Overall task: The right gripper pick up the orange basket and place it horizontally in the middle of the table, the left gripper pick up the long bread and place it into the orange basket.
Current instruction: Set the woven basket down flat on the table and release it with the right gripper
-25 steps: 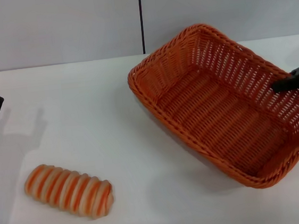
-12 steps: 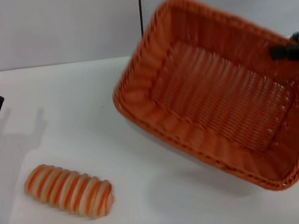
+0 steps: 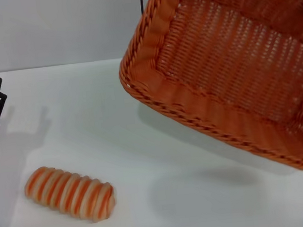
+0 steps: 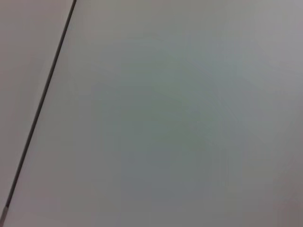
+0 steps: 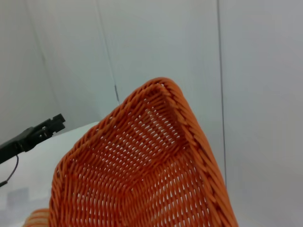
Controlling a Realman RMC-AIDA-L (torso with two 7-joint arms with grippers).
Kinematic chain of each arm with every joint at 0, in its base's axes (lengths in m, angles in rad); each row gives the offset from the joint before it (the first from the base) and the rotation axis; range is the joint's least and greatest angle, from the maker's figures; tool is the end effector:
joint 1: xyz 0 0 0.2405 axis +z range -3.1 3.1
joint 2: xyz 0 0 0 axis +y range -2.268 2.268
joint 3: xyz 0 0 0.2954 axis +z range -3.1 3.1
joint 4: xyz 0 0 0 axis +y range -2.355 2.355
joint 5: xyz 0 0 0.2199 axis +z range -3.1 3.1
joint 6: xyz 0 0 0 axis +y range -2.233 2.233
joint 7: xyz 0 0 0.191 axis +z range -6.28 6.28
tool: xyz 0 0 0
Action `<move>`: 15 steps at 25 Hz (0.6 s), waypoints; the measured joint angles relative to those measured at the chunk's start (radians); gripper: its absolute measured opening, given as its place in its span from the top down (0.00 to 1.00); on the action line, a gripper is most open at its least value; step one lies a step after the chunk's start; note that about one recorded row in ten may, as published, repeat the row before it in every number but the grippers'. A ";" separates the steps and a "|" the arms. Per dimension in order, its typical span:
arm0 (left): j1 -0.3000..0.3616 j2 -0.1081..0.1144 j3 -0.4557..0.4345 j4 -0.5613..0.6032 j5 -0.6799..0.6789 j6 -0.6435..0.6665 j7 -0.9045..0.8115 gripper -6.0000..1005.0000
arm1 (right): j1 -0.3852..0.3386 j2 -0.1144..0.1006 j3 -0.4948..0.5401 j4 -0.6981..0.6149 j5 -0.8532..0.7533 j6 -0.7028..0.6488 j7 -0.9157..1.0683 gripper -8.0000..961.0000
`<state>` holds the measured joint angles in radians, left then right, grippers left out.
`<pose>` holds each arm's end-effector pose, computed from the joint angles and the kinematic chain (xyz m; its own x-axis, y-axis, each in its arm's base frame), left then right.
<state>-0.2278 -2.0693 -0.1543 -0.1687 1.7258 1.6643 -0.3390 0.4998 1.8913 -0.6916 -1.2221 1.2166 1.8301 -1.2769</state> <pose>-0.3594 0.2838 -0.0228 0.4925 -0.2284 0.8398 0.8105 -0.2313 -0.5382 0.2375 0.3825 0.1067 0.8740 -0.2829 -0.3951 -0.4026 -0.8769 -0.2627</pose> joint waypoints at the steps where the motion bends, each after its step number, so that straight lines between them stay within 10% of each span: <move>1: 0.000 0.000 0.000 0.000 0.000 0.000 0.000 0.19 | 0.012 -0.018 -0.002 -0.008 0.018 0.023 0.000 0.77; 9: -0.006 0.000 0.016 0.000 0.002 0.007 0.000 0.19 | 0.064 -0.075 -0.109 0.012 0.032 0.043 -0.012 0.76; 15: -0.002 -0.001 0.025 -0.012 0.003 0.009 0.000 0.19 | 0.137 -0.077 -0.208 0.112 -0.070 0.042 -0.064 0.75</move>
<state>-0.2300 -2.0703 -0.1289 -0.1810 1.7285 1.6735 -0.3389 0.6365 1.8146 -0.8992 -1.1105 1.1466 1.8716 -1.3414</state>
